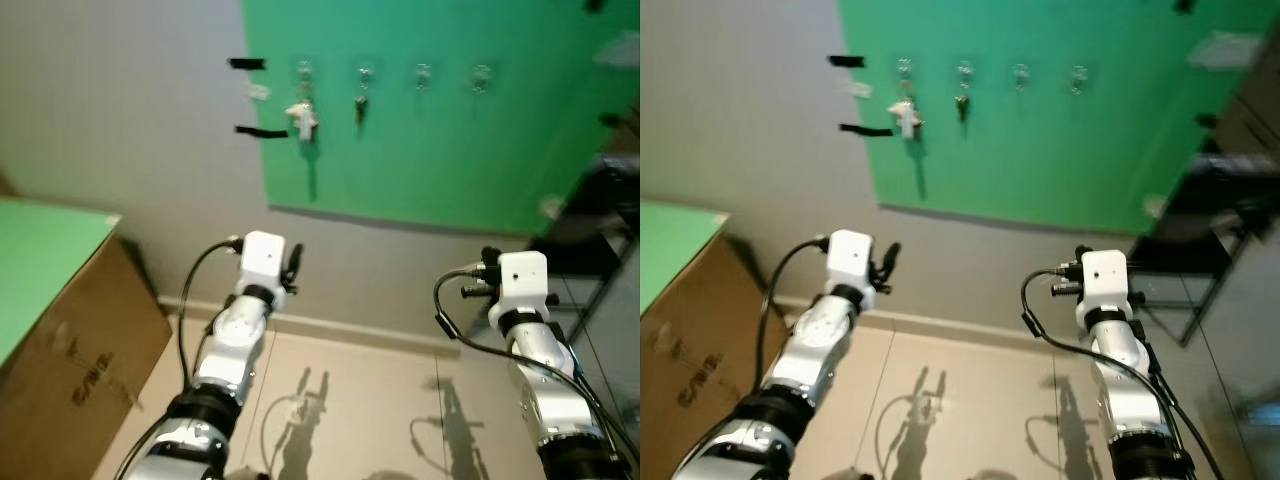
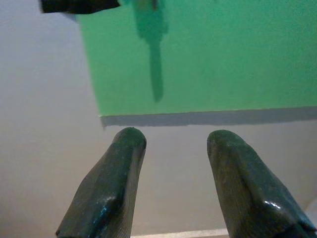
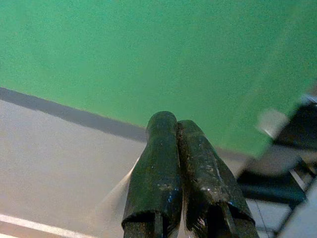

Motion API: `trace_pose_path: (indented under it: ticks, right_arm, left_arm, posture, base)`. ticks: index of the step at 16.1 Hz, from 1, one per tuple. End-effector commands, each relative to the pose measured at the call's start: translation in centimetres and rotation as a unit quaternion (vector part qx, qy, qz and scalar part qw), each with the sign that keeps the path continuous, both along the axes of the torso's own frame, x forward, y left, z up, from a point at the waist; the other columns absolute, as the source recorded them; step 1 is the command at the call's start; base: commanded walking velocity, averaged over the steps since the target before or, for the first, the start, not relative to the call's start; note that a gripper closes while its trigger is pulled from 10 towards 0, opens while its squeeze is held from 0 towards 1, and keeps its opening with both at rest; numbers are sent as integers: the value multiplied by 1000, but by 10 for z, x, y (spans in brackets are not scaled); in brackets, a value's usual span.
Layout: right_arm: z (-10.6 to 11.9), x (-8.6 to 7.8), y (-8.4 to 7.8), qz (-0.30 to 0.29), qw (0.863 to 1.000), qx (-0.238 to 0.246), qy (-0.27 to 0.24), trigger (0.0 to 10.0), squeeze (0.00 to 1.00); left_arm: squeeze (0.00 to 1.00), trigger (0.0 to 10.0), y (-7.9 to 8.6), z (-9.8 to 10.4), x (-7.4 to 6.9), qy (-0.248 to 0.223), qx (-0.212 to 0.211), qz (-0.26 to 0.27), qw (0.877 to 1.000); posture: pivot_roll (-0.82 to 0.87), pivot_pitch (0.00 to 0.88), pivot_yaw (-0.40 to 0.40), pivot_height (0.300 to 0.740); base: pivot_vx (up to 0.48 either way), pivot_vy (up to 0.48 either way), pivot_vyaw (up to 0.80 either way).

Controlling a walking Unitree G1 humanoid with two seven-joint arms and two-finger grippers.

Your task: Hang keys on a hook

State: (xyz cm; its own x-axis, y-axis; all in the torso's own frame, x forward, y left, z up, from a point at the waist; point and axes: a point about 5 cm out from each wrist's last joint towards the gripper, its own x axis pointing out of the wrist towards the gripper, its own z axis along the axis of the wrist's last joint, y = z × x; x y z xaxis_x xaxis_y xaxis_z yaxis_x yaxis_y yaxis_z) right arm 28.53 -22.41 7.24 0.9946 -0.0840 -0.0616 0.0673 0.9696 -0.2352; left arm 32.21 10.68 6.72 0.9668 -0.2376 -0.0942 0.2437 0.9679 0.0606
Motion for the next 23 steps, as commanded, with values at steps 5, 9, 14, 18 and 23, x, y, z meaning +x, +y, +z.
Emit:
trace_pose_path:
  ticks: [5, 9, 14, 18, 23]
  right_arm:
    - [31, 15, -1, 86, 995, 49, 5, 10000, 0]
    - [83, 22, 7, 236, 968, 85, 14, 10000, 0]
    - [108, 15, 19, 313, 942, 118, 38, 10000, 0]
    - [120, 9, 27, 356, 923, 136, 54, 10000, 0]
    - [121, 23, 21, 289, 952, 92, 43, 10000, 0]
  left_arm:
    - [0, 10000, 10, -7, 3, 31, 13, 2, 999]
    - [0, 10000, 6, 2, 10, 33, 84, -145, 985]
    - [0, 10000, 2, 24, 13, 9, 118, -282, 952]
    - [0, 10000, 0, 42, 9, 6, 99, -373, 922]
    - [0, 10000, 3, 50, 12, 12, 60, -355, 933]
  posture:
    - [-209, 0, 20, 728]
    - [-202, 0, 15, 728]
    - [-202, 0, 18, 728]
    - [-201, 0, 19, 728]
    - [-198, 0, 27, 728]
  base:
    - [134, -161, 444]
    - [0, 0, 0]
    - [0, 0, 0]
    - [0, 0, 0]
    - [0, 0, 0]
